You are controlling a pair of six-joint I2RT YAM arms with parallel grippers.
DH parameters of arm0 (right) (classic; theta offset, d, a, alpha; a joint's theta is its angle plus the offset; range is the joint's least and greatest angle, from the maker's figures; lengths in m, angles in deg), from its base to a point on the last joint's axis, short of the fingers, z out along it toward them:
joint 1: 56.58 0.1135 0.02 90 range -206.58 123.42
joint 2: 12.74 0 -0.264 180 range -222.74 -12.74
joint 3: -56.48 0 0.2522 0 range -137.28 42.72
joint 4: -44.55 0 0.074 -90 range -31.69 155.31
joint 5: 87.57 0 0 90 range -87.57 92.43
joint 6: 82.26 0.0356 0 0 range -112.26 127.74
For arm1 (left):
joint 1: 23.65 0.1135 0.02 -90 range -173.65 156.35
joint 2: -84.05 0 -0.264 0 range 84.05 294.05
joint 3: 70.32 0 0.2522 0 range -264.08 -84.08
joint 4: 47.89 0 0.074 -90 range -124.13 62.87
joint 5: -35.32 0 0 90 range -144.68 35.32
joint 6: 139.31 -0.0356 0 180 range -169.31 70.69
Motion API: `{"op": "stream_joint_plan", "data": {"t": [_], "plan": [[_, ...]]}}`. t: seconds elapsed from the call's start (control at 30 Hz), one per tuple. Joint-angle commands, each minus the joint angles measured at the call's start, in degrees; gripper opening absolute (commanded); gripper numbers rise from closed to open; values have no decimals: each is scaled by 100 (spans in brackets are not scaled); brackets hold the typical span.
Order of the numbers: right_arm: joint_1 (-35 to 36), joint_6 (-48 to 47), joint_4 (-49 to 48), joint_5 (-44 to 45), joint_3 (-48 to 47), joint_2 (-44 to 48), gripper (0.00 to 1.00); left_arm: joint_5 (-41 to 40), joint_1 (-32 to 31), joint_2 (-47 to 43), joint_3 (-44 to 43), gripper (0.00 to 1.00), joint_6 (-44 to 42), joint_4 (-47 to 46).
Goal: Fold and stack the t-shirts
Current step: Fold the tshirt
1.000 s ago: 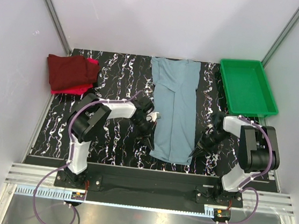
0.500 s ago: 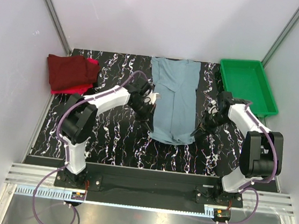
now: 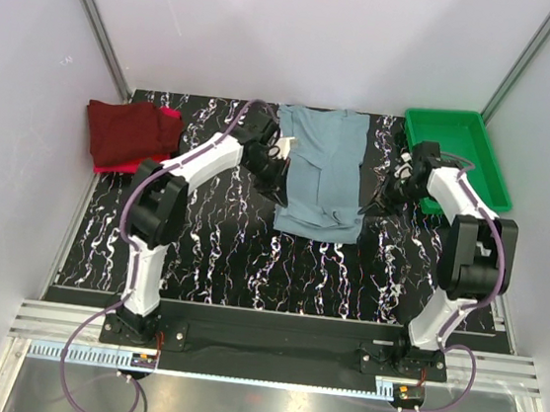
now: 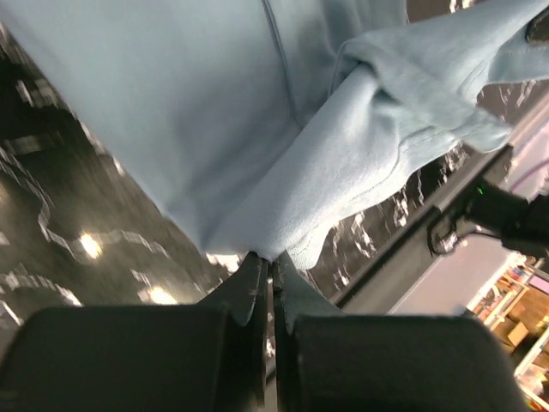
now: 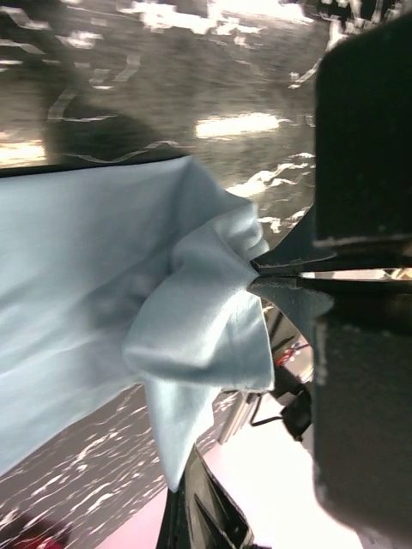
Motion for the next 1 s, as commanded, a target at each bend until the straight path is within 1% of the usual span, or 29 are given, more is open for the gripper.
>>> {"op": "stream_joint_plan", "data": {"t": [0.0, 0.23, 0.37, 0.63, 0.77, 0.83, 0.97], "plan": [[-18, -27, -249, -71, -526, -289, 0, -132, 13, 348, -604, 0, -169, -139], [-18, -97, -267, 34, -1668, -1194, 0, -273, 197, 691, -1036, 0, -213, -200], [-18, -79, -267, 43, -2318, -1538, 0, -369, 346, 788, -1291, 0, -230, -253], [-18, -114, -390, 105, -2917, -2039, 0, -510, 698, 1253, -2249, 0, -222, -376], [-18, -158, -522, 122, -3382, -2460, 0, -598, 768, 1727, -2635, 0, -239, -552], [-10, -202, -653, 87, -3733, -2829, 0, -607, 769, 2017, -2723, 7, -266, -666], [26, -272, -742, 34, -4393, -3488, 0, -747, 751, 2334, -2812, 10, -257, -842]]}}
